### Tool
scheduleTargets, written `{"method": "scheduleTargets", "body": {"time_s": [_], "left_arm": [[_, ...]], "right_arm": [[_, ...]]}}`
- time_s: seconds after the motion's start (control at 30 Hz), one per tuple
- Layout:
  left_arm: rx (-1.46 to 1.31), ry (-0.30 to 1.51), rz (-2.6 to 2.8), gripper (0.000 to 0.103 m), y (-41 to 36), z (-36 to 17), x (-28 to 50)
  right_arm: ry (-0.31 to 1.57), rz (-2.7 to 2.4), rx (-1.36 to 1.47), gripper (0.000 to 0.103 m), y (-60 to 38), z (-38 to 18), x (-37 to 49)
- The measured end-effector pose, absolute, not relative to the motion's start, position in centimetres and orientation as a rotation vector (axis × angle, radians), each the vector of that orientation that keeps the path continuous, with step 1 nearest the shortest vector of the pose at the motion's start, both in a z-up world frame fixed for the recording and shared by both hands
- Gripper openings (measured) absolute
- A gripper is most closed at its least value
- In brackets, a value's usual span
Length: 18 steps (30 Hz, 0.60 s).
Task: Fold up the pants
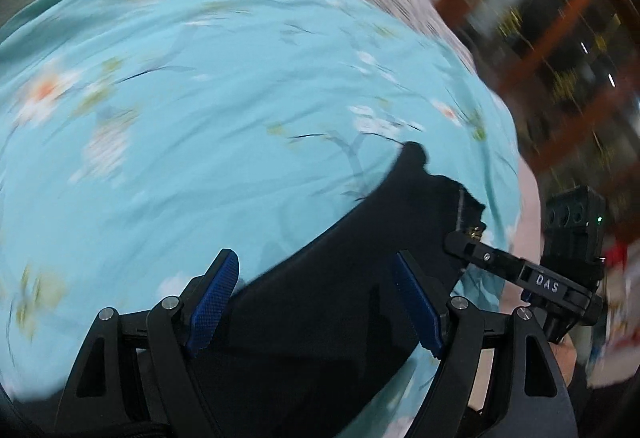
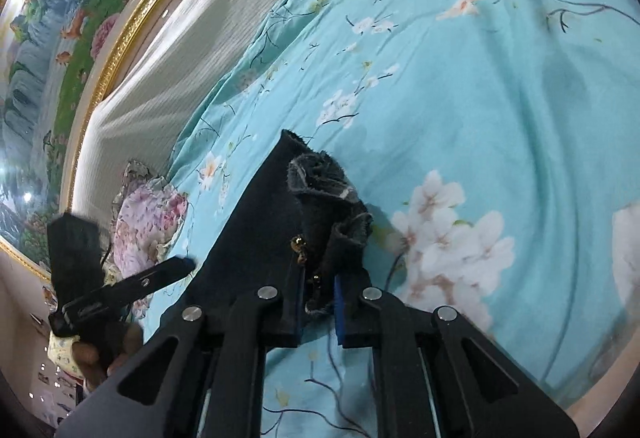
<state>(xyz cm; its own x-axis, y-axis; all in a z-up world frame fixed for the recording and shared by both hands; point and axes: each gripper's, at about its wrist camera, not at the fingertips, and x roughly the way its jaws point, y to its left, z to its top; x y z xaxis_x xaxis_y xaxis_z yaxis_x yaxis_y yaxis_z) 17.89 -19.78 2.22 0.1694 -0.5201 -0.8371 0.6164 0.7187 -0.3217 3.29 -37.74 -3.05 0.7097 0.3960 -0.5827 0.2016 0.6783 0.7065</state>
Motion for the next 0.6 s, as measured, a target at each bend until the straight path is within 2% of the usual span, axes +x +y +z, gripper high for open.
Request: {"method": "scheduleTargets", "body": {"time_s": [0.2, 0.43, 0.5, 0.57, 0.6], "left_arm": [[0.256, 1.205, -0.916, 0.079, -26.1, 0.6, 19.4], [0.335, 1.258, -1.008, 0.073, -29.0, -0.7, 18.9], [0.329, 1.257, -1.027, 0.062, -29.3, -0.7, 18.7], [0.319, 1.249, -1.052, 0.042, -29.4, -0.6, 18.6], [0.32, 1.238, -1.068, 0.035, -29.4, -0.5, 18.4]], "right_arm": [[0.781, 0.135, 0.827, 0.012, -38.1, -2.9, 3.2], [0.774, 0.155, 0.839, 0.012, -38.4, -3.2, 2.7], [0.771, 0.164, 0.835, 0.012, -38.3, -3.2, 2.7], [0.781, 0.176, 0.828, 0.012, -38.1, -3.2, 2.8], [0.783, 0.175, 0.824, 0.012, -38.1, -3.2, 2.8]]}}
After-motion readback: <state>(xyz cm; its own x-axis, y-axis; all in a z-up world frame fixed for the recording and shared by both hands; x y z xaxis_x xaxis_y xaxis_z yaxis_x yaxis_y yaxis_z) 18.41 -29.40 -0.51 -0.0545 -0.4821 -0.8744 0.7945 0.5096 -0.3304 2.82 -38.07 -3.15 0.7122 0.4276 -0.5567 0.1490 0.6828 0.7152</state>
